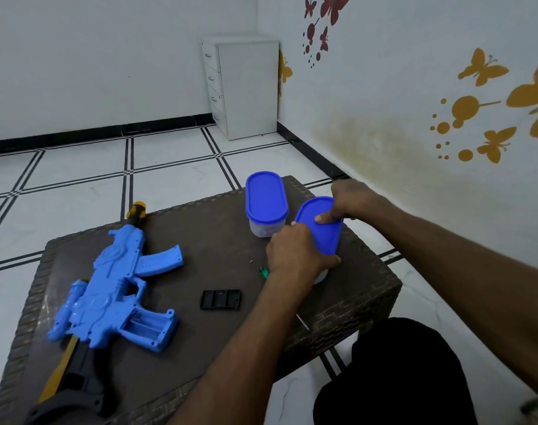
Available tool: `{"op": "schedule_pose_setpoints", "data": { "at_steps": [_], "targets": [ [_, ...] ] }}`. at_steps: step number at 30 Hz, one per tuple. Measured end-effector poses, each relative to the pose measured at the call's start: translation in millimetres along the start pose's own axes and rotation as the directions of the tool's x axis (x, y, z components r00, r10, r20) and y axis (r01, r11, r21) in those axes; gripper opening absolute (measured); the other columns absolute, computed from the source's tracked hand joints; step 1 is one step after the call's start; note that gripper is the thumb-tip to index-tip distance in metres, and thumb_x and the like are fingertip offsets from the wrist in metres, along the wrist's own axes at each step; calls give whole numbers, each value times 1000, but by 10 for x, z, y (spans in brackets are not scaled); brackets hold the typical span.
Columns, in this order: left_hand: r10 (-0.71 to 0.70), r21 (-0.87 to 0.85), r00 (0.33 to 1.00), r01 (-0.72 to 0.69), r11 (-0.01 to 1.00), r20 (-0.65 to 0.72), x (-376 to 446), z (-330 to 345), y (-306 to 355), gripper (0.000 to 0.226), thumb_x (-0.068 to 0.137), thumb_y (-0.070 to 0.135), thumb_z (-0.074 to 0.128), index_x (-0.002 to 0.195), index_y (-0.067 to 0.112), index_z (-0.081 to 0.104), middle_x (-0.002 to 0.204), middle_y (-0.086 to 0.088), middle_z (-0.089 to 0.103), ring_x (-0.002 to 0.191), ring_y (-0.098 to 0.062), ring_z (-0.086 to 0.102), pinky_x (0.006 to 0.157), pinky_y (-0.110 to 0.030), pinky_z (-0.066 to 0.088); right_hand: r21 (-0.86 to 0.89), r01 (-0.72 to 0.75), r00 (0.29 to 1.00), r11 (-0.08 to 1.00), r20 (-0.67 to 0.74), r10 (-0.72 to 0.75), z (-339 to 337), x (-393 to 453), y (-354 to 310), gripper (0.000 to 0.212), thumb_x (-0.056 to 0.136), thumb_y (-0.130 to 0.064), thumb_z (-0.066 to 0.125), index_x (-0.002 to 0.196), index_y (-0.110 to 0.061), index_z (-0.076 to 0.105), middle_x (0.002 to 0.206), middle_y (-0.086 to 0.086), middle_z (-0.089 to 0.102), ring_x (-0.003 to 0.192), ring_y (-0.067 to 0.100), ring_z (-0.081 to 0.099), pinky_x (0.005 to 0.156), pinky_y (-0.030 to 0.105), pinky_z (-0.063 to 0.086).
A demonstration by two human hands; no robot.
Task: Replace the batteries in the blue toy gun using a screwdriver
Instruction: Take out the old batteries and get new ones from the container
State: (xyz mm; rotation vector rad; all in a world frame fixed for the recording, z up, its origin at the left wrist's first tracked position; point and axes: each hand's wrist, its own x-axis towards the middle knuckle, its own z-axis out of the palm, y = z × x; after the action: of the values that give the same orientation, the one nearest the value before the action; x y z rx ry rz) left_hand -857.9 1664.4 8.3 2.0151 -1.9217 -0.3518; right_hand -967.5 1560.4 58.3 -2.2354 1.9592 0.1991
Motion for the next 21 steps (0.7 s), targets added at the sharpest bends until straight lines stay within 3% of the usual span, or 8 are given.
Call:
{"op": "schedule_pose_setpoints", "data": {
  "at_steps": [4,8,11,13,15,18,21],
  "targets": [
    [17,28,1000,-16,999,-18,-24,-35,-6,52,69,60,75,78,15,49,74,-2,49,66,-15,48,60,-29,42,195,-17,999,981,-25,23,4,1,60,57,71,-47,85,72,-11,41,70,3,44,60,15,41,50,28,31],
    [78,72,996,-75,995,-34,-102,-62,-13,49,76,58,69,78,14,47,68,0,43,63,-14,45,58,-29,38,436,-49,998,899,-15,62,53,6,144,56,64,-39,92,72,-10,44,75,7,48,65,19,46,51,29,35],
    [138,96,990,-135,986,-33,-135,-34,3,48,81,59,62,82,12,49,72,-2,47,67,-16,50,61,-30,43,555,-48,998,831,-3,60,52,-45,181,50,67,-27,91,73,-7,46,76,9,51,67,21,53,52,27,42],
    [172,119,984,-166,979,-47,-139,-21,2,53,83,61,58,92,9,54,79,-4,51,72,-18,51,64,-31,46,630,-44,999,775,11,48,62,-69,228,44,72,-23,89,75,-5,49,74,9,53,64,18,56,50,24,46],
    [194,132,980,-186,974,-49,-128,2,-45,71,83,65,54,116,2,56,88,-7,56,76,-19,54,68,-33,50,684,-21,997,729,-39,65,110,-105,276,41,81,-29,81,72,-6,50,70,7,51,62,17,56,51,25,50],
    [204,162,979,-203,966,9,-159,2,-110,85,85,68,49,136,0,43,104,-12,59,83,-20,55,71,-32,51,779,12,989,627,-102,108,204,-161,338,48,93,-46,63,68,-6,54,69,10,58,65,22,64,67,34,61],
    [232,186,972,-233,954,28,-205,-4,-130,86,88,68,41,144,4,34,118,-16,55,89,-23,56,70,-32,47,804,6,987,595,-101,127,213,-211,377,51,100,-48,49,78,-3,59,77,16,65,68,26,69,74,38,63]
  ]
}}
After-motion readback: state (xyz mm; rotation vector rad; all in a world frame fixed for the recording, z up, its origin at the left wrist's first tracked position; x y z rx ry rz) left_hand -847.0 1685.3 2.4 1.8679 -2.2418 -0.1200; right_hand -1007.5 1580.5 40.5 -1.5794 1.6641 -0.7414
